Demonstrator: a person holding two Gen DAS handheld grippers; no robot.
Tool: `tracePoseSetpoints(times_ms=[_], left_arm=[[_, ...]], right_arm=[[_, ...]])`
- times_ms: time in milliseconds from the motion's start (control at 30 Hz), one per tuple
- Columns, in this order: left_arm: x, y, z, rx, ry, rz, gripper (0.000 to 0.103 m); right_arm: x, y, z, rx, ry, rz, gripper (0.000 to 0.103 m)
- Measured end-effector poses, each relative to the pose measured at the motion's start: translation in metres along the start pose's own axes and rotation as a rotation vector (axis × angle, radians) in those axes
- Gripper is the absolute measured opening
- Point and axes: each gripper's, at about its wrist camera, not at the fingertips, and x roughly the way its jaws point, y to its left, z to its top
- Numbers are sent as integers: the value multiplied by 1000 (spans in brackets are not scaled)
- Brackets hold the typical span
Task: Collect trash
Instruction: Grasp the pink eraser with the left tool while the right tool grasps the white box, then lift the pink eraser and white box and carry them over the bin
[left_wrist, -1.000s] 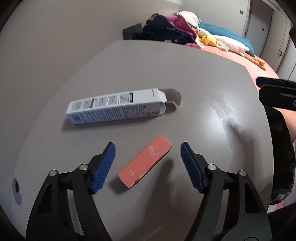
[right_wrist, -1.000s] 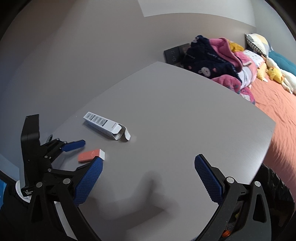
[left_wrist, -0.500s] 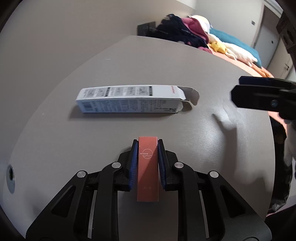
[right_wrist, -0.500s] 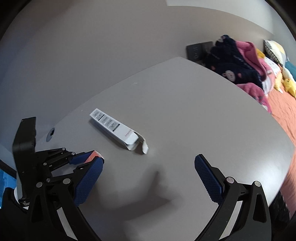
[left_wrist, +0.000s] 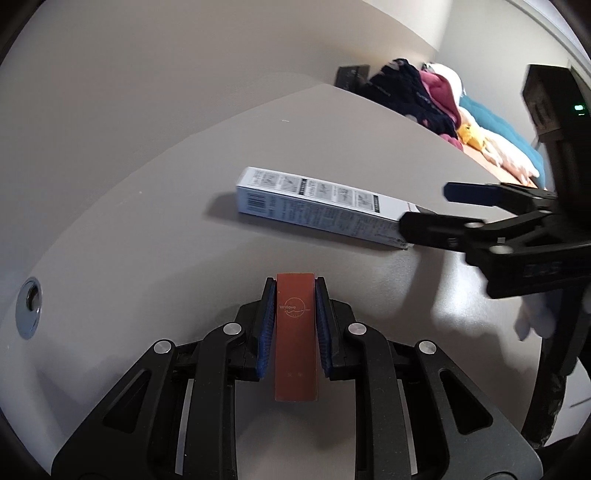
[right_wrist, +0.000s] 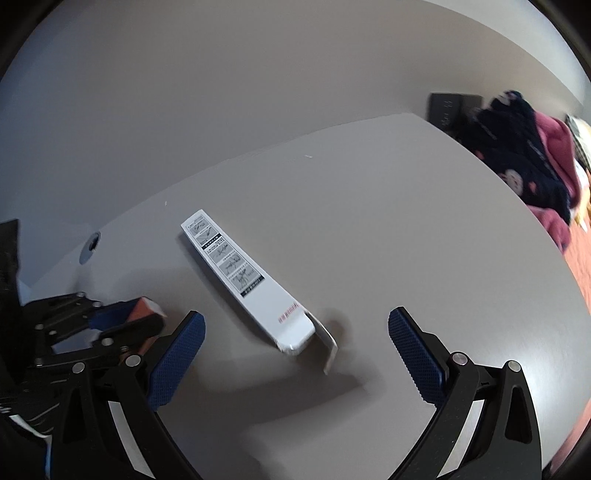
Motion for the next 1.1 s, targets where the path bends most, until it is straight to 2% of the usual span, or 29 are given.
tracePoseSetpoints(times_ms=[100, 400, 600, 667, 700, 800, 867, 1100], left_arm=[[0, 6, -1, -32, 8, 13, 20], [5, 11, 0, -49, 19, 16, 20], [4, 12, 1, -51, 17, 13, 20], [4, 12, 1, -51, 17, 11, 20], [4, 12, 0, -51, 18, 10, 20], [5, 12, 0, -51, 18, 7, 20], [5, 12, 1, -50, 15, 5, 20], [-3, 11, 0, -43, -7, -15, 20]], right_arm=[[12, 6, 6, -36, 12, 8, 94], [32, 23, 21, -109, 17, -14, 90], [43, 35, 18, -182, 45, -27, 71], [45, 36, 17, -196, 51, -30, 60], [46, 38, 16, -203, 47, -33, 58], [43, 39, 16, -208, 51, -17, 42], [41, 37, 16, -191, 55, 7, 28], [27, 30, 7, -138, 49, 22, 28]])
